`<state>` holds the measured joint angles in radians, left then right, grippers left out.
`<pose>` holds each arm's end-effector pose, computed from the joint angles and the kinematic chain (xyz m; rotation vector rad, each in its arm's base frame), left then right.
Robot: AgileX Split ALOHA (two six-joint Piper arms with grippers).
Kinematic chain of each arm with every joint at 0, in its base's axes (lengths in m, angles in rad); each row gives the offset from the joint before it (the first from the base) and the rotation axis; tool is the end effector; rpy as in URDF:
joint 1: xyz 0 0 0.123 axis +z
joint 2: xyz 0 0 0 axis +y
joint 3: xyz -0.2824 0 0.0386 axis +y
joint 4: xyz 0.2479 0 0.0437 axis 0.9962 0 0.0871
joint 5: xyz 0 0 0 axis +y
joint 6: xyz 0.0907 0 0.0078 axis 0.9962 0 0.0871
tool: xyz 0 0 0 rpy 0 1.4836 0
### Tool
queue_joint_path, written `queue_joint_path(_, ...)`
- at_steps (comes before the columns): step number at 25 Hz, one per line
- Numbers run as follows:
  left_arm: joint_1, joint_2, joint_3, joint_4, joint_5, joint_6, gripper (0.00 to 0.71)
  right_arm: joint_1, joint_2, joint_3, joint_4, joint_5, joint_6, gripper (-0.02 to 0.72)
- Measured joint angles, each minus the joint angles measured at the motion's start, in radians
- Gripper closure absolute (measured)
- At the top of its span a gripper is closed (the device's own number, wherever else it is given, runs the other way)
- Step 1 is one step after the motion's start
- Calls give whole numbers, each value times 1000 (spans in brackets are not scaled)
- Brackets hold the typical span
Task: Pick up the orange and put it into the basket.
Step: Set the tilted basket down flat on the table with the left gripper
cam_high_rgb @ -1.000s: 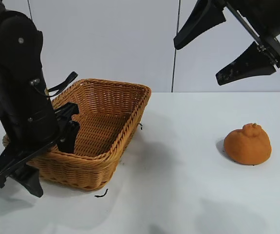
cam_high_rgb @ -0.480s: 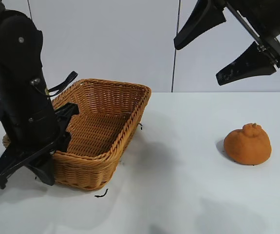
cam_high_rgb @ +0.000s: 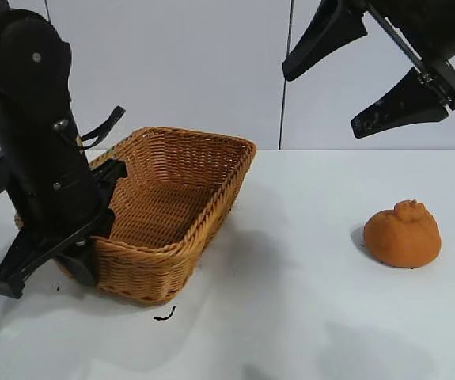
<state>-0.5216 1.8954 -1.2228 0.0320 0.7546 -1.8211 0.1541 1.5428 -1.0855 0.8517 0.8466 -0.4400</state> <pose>0.3205 -0.1819 0.1695 -1.7983 2.4185 -0.3074 0.3007 0.0987 0.2724 -0.1583 2.5596 0.9078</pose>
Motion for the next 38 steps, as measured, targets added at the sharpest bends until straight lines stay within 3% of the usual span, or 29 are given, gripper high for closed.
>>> queue_joint_path(9,33,-5,-144,66,36,101,617,0,0,0,0,0,0,8)
queue_joint_path(16,209,41,-203,-216,47,752,617,0,0,0,0,0,0,8)
queue_joint_path(22,280,77,-237,-289,102,1186,617,0,0,0,-1,4,0,8)
queue_joint_path(31,294,191,-389,-291,283,1587,617,0,0,0,-1,6,0,8)
queue_joint_path(38,294,209,-398,-289,298,1646,617,0,0,0,-2,9,0,8)
